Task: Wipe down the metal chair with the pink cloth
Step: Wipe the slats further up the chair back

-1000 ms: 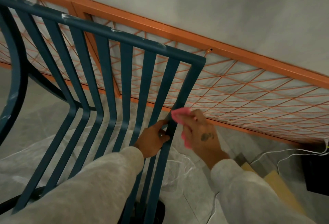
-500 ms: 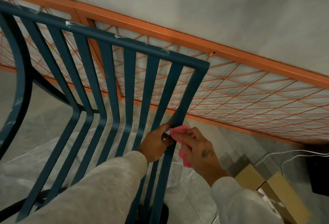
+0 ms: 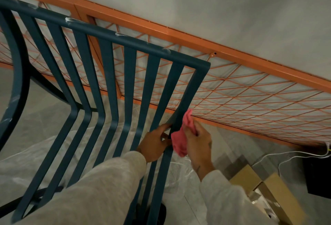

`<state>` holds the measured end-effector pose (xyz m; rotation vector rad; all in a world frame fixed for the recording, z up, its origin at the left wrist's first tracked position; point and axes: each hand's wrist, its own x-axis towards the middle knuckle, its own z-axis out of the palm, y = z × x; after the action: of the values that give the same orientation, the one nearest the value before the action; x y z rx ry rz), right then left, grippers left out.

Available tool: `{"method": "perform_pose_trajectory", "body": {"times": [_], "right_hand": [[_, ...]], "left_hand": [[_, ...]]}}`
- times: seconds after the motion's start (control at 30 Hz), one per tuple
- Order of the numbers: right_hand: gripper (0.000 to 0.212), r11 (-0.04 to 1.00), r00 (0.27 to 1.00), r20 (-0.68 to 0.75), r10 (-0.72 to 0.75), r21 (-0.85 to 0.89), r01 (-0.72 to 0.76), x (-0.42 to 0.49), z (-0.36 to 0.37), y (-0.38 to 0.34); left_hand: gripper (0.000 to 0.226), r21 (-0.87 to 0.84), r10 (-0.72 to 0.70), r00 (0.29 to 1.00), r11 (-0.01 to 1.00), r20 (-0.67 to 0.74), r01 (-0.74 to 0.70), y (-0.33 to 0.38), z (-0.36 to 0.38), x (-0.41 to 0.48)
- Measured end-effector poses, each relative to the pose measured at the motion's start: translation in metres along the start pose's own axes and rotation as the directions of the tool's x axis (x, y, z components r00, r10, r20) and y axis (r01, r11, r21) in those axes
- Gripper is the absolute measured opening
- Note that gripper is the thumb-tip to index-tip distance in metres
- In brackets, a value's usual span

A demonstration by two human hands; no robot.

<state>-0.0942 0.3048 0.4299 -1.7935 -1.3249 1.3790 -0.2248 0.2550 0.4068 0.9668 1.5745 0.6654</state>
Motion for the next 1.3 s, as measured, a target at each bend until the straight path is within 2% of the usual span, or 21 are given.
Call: {"method": "perform_pose_trajectory", "body": {"times": [0.1,0.2,0.3,0.4,0.5,0.53,0.63,0.73,0.8,0.9,1.0,1.03,1.07,1.1,1.13,1.17,1.2,1.23,1.3], "right_hand": [[0.027,0.996,0.997,0.020,0.079,-0.039,-0.078,-0.007,-0.001,0.009],[0.028,0.997,0.997,0.032,0.064,0.042,-0.065,0.002,-0.003,-0.016],[0.032,0.993,1.000,0.020,-0.018,0.121,0.015,0.019,-0.013,-0.065],[0.033,0.972,0.984,-0.031,-0.177,0.150,0.180,0.031,-0.028,-0.112],[0.037,0.944,0.960,-0.057,-0.273,0.177,0.279,0.028,-0.032,-0.125],[0.039,0.952,0.965,-0.053,-0.255,0.164,0.260,0.025,-0.028,-0.117],[0.040,0.992,0.997,-0.019,-0.069,0.109,0.070,0.009,-0.010,-0.067],[0.028,0.994,0.997,0.075,0.005,-0.108,0.003,-0.013,-0.003,-0.016],[0.029,0.978,0.983,0.166,0.077,-0.203,-0.042,-0.019,-0.011,-0.006],[0.027,0.934,0.963,0.262,0.059,-0.355,0.039,-0.013,-0.031,-0.027],[0.034,0.930,0.932,0.317,-0.178,-0.256,0.264,-0.010,-0.042,-0.075],[0.041,0.862,0.884,0.324,-0.338,-0.269,0.429,-0.007,-0.044,-0.088],[0.046,0.708,0.787,0.346,-0.511,-0.350,0.614,-0.002,-0.043,-0.099],[0.050,0.476,0.659,0.396,-0.640,-0.469,0.744,0.004,-0.040,-0.107],[0.052,0.248,0.556,0.459,-0.693,-0.572,0.782,0.011,-0.035,-0.111],[0.054,0.090,0.517,0.517,-0.682,-0.642,0.761,0.016,-0.030,-0.114],[0.056,0.006,0.536,0.559,-0.633,-0.688,0.725,0.018,-0.024,-0.114],[0.056,-0.035,0.576,0.580,-0.576,-0.722,0.691,0.015,-0.019,-0.110],[0.046,-0.071,0.663,0.608,-0.437,-0.758,0.648,0.006,-0.007,-0.092]], "left_hand": [[0.050,-0.023,0.003,1.000,1.000,0.002,-0.003,-0.001,0.000,0.001],[0.052,-0.022,-0.018,1.000,1.000,-0.001,0.018,-0.002,0.001,0.002],[0.052,-0.027,-0.062,0.998,0.998,0.011,0.062,-0.004,0.000,0.004],[0.050,0.002,-0.075,0.997,0.997,0.027,0.075,-0.002,-0.002,0.003],[0.051,0.008,-0.066,0.997,0.998,0.026,0.066,0.001,-0.002,0.002],[0.050,0.015,-0.066,0.998,0.998,0.024,0.066,0.002,-0.002,0.002],[0.050,0.036,-0.052,0.999,0.998,-0.005,0.052,0.003,0.000,0.001],[0.049,0.020,-0.021,1.000,1.000,-0.002,0.021,0.005,0.000,-0.002],[0.048,0.033,-0.005,1.000,0.999,0.028,0.004,0.005,-0.004,0.001],[0.048,0.083,0.000,1.000,0.997,0.027,-0.002,0.010,-0.014,0.008],[0.049,0.066,-0.022,0.999,0.998,0.033,0.020,0.016,-0.023,0.013],[0.049,0.078,-0.028,0.998,0.997,0.047,0.024,0.017,-0.023,0.013],[0.049,0.089,-0.039,0.997,0.995,0.062,0.033,0.017,-0.022,0.013],[0.049,0.088,-0.050,0.996,0.995,0.069,0.043,0.016,-0.020,0.013],[0.051,0.080,-0.058,0.996,0.995,0.067,0.053,0.015,-0.017,0.011],[0.052,0.072,-0.065,0.996,0.996,0.058,0.061,0.013,-0.014,0.010],[0.052,0.068,-0.070,0.996,0.995,0.049,0.067,0.011,-0.011,0.008],[0.051,0.068,-0.079,0.996,0.995,0.046,0.076,0.008,-0.008,0.006],[0.044,0.088,-0.101,0.993,0.991,0.055,0.096,0.003,-0.004,0.000]]}}
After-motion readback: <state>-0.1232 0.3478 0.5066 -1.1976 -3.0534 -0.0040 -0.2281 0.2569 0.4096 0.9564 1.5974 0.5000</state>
